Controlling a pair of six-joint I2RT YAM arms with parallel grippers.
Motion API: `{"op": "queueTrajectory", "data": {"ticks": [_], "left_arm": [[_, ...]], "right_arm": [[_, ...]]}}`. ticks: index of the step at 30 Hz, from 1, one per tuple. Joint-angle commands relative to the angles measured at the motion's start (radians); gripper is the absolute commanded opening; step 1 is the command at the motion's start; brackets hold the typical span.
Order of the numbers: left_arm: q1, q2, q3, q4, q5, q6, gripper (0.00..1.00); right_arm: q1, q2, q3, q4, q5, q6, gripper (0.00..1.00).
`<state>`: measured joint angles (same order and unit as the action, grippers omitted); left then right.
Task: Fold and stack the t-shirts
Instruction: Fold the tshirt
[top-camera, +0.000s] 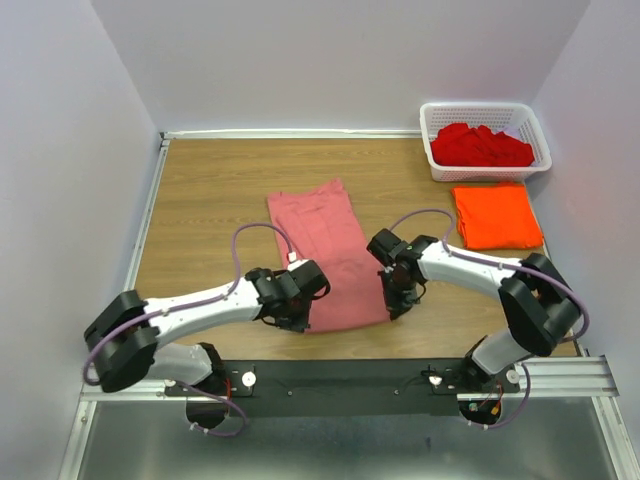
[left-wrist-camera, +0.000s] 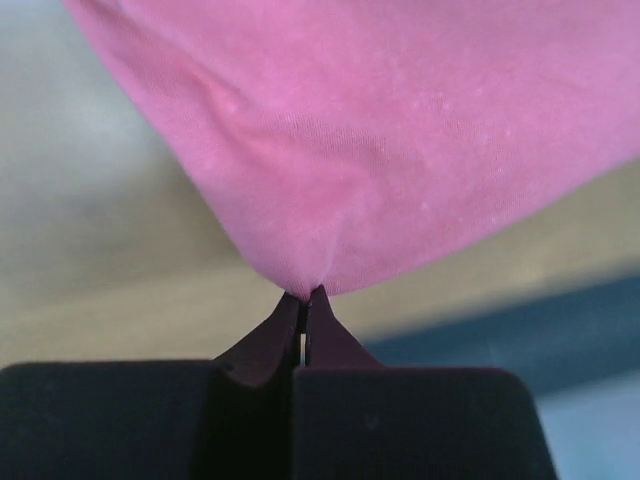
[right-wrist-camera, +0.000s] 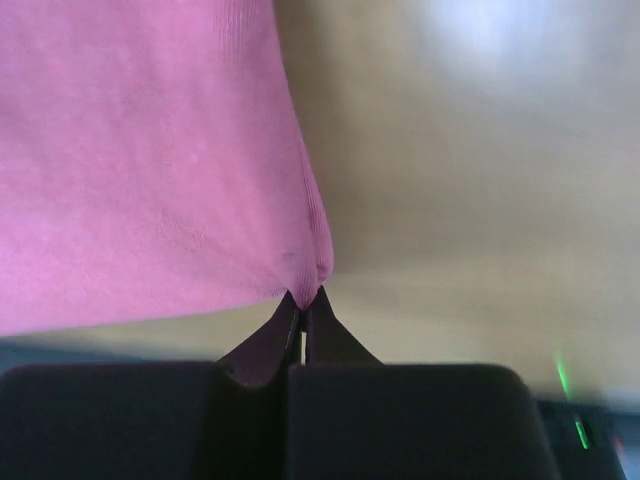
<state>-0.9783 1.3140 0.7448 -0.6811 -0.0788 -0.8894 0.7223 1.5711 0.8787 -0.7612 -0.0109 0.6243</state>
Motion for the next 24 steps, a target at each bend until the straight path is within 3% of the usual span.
{"op": "queueTrajectory", "data": {"ticks": [1, 5, 12, 21, 24], "left_arm": [[-0.077, -0.133, 0.076, -0.296, 0.073, -0.124, 0.00], [-0.079, -0.219, 0.152, -0.385, 0.139, -0.131, 0.00], [-0.017, -0.236, 0.212, -0.396, 0.151, -0.063, 0.00], [0.249, -0.323, 0.205, -0.347, 0.212, 0.099, 0.00], [0.289, -0.302, 0.214, -0.325, 0.211, 0.156, 0.00]], "right_arm": [[0.012, -0.112, 0.026, -0.370, -0.038, -0.040, 0.01], [0.012, -0.128, 0.211, -0.565, -0.005, -0.070, 0.01], [0.003, -0.019, 0.468, -0.629, 0.031, -0.133, 0.00], [-0.018, 0.127, 0.765, -0.629, 0.069, -0.143, 0.01], [-0.026, 0.173, 0.832, -0.627, 0.103, -0.144, 0.01]]}}
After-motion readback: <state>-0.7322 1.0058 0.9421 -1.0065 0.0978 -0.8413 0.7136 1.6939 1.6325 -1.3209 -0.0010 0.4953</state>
